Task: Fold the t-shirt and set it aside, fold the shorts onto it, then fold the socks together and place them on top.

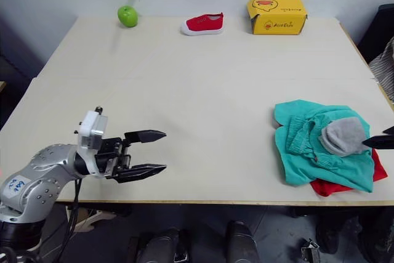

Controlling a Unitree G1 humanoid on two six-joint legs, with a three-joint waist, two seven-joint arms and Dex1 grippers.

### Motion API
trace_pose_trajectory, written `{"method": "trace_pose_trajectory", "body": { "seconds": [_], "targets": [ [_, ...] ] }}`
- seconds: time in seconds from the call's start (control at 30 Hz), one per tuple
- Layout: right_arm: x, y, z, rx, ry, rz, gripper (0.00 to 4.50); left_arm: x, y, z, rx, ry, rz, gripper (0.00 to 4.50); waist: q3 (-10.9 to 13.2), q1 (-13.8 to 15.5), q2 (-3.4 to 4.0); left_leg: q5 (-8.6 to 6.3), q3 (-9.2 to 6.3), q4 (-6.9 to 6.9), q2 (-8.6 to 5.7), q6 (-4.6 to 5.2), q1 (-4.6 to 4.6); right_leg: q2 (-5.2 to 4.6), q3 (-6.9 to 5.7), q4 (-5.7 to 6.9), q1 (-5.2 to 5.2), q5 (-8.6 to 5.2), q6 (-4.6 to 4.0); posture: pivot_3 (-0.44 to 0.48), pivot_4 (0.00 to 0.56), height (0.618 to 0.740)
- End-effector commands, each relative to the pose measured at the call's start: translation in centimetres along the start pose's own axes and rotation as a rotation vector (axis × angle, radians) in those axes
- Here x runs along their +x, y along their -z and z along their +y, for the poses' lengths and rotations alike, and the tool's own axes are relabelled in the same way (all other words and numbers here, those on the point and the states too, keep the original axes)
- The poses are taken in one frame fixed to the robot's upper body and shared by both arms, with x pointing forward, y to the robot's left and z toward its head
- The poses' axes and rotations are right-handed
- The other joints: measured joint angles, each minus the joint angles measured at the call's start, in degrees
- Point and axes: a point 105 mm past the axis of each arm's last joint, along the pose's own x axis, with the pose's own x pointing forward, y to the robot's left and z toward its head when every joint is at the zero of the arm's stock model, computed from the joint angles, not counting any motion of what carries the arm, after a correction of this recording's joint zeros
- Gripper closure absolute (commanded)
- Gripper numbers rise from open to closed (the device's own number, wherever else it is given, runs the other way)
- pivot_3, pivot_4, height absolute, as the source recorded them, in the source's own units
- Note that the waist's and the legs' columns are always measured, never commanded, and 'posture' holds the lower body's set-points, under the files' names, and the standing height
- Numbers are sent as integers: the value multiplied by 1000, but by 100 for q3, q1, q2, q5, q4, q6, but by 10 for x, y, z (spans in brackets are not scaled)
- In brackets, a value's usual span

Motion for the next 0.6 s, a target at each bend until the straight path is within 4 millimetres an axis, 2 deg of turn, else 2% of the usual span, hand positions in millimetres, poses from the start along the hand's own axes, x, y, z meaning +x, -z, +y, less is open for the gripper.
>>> {"method": "trace_pose_trajectory", "body": {
  "seconds": [0.03,0.1,0.17,0.27,0.33,0.4,0.47,0.6],
  "targets": [
    [-8,-33,1,-304,38,-89,9,-20,-3,13,127,-124,44,0,2,-38,3,1,4,0,0,-2,3,1,3,2,0,0,0,0,150,740],
    [3,-66,21,-490,-44,-254,9,-39,7,24,198,-228,129,0,5,-111,8,0,23,-5,0,-7,19,5,17,9,-1,0,0,0,150,740],
    [19,-93,50,-621,-151,-430,9,-57,20,30,235,-296,206,0,11,-169,-2,-4,41,-15,8,-23,51,29,35,12,11,-5,-8,0,150,740],
    [39,-116,90,-690,-278,-611,9,-75,27,34,274,-348,253,0,13,-152,-7,-10,48,-16,31,-38,67,54,55,27,14,-12,-23,0,150,740],
    [68,-118,135,-762,-414,-698,9,-93,37,39,288,-413,312,0,13,-93,-10,-11,50,-13,43,-40,63,55,61,47,1,-15,-27,0,150,740],
    [90,-118,171,-773,-492,-789,9,-105,45,42,304,-464,349,0,13,-19,-10,-14,48,-7,68,-44,65,61,57,56,4,-18,-33,0,150,740],
    [106,-107,194,-805,-546,-800,9,-108,48,42,319,-482,362,0,15,50,-7,-18,52,-3,69,-41,62,60,55,56,1,-19,-34,0,150,740],
    [129,-95,220,-766,-586,-848,9,-109,47,46,344,-526,345,0,15,149,-7,-25,54,5,50,-19,56,41,63,56,2,-13,-27,0,150,740]
  ]
}}
